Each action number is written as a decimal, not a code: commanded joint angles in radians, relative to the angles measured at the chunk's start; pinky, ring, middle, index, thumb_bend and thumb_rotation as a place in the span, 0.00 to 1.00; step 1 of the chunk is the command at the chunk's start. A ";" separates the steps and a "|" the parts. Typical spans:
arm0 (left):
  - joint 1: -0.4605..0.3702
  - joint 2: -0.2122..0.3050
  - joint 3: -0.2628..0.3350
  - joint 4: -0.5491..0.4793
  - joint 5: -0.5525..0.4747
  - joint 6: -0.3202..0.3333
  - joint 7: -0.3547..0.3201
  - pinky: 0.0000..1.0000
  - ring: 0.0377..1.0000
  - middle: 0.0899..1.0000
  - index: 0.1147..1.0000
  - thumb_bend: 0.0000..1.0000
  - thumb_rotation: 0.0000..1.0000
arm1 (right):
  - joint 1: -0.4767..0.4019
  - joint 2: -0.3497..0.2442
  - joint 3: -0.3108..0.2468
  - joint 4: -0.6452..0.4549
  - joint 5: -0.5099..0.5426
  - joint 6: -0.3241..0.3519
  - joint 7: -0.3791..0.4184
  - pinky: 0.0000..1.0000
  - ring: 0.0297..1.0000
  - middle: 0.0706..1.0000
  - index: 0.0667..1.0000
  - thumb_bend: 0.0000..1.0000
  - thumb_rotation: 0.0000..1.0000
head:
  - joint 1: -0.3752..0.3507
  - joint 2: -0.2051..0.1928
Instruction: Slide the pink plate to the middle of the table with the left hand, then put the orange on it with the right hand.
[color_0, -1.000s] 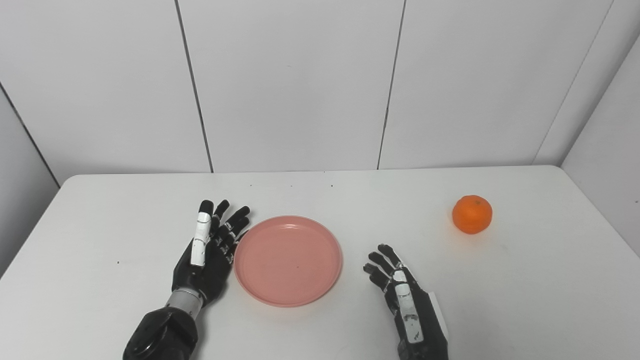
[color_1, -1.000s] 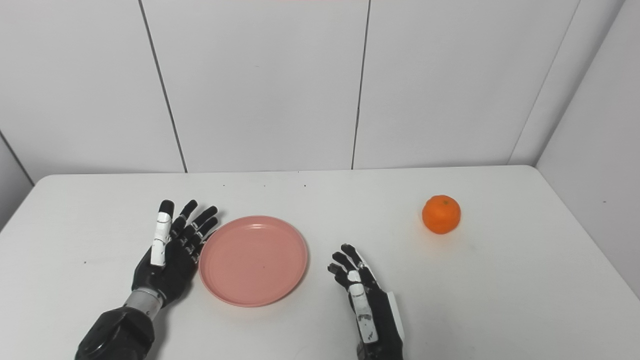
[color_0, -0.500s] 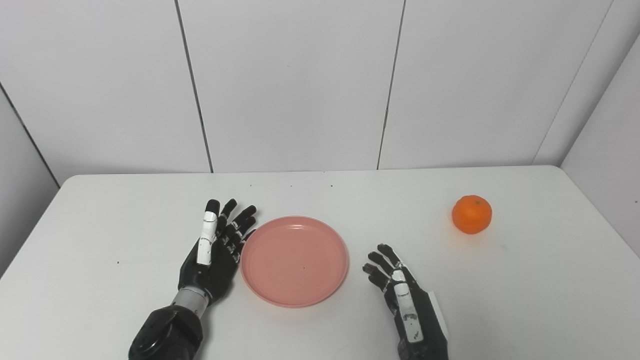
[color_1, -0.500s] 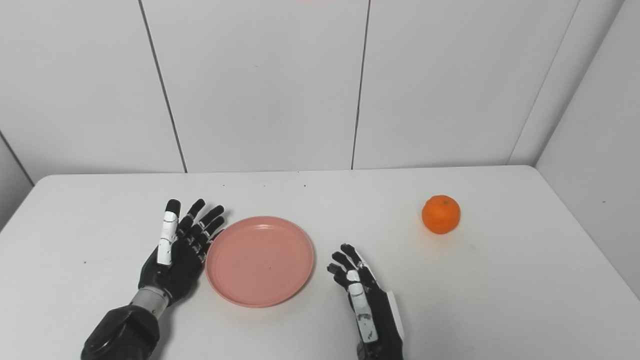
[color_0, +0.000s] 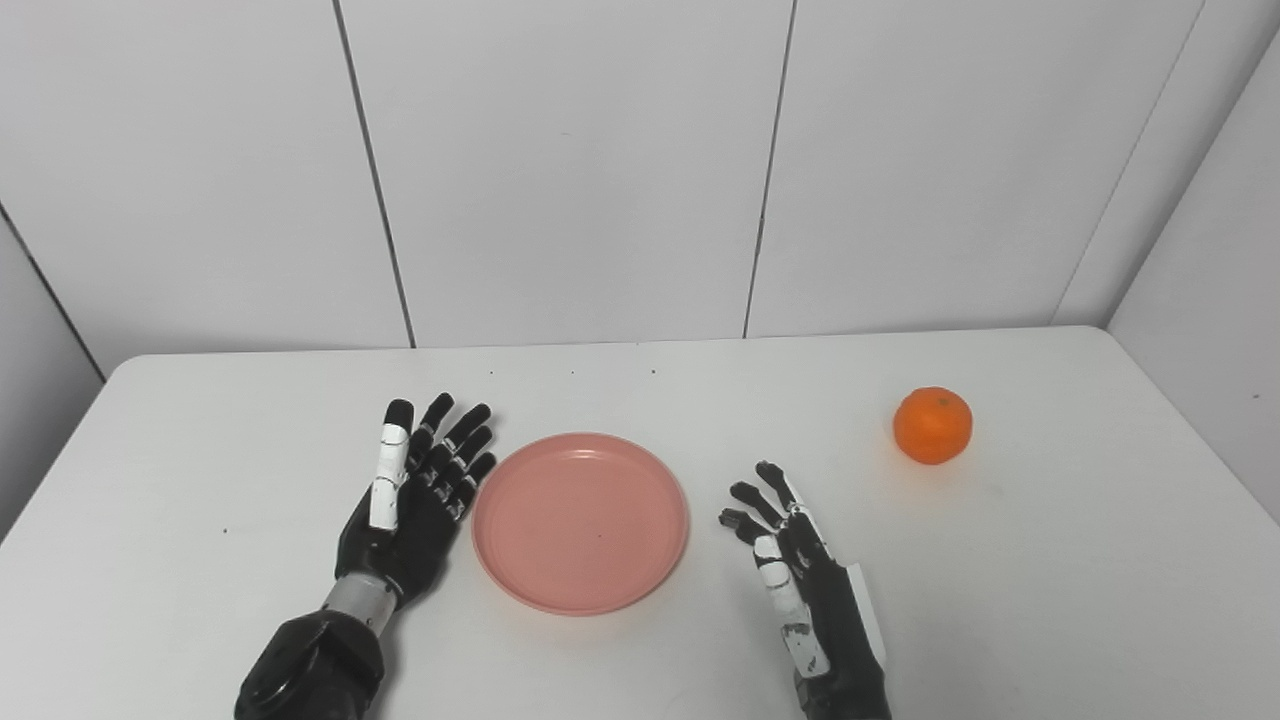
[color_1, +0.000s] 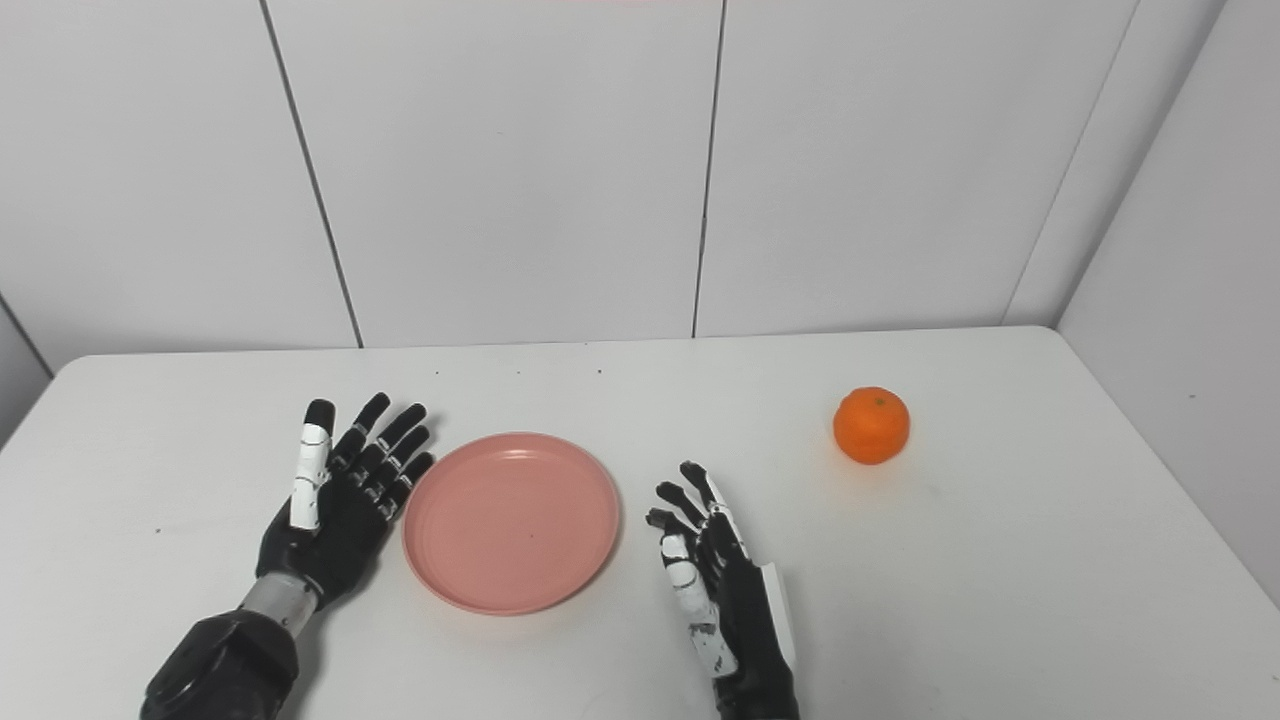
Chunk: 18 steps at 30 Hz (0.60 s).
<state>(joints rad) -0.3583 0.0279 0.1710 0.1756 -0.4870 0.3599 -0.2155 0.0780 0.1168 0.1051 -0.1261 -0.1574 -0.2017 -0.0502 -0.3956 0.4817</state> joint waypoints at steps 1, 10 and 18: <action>-0.020 0.015 0.007 0.015 -0.001 -0.004 0.003 1.00 0.98 0.88 1.00 0.82 0.76 | -0.039 -0.021 -0.003 -0.071 -0.024 0.009 0.007 0.84 0.80 0.83 0.87 0.80 0.85 | -0.013 -0.004; -0.032 0.015 0.014 0.021 -0.002 0.008 0.015 1.00 0.98 0.87 1.00 0.79 0.79 | -0.138 -0.145 -0.014 -0.177 -0.174 0.146 0.050 0.85 0.86 0.84 0.80 0.77 0.88 | -0.046 -0.013; -0.040 0.032 0.016 0.044 -0.008 0.009 0.000 1.00 0.98 0.87 1.00 0.78 0.80 | -0.236 -0.198 0.004 -0.198 -0.482 0.221 0.027 0.81 0.82 0.80 0.74 0.82 0.92 | -0.100 -0.027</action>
<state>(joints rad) -0.3801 0.0432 0.1841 0.2066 -0.4973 0.3610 -0.2141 -0.1228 -0.0874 0.1026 -0.2921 -0.5968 -0.0005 -0.0097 -0.4967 0.4541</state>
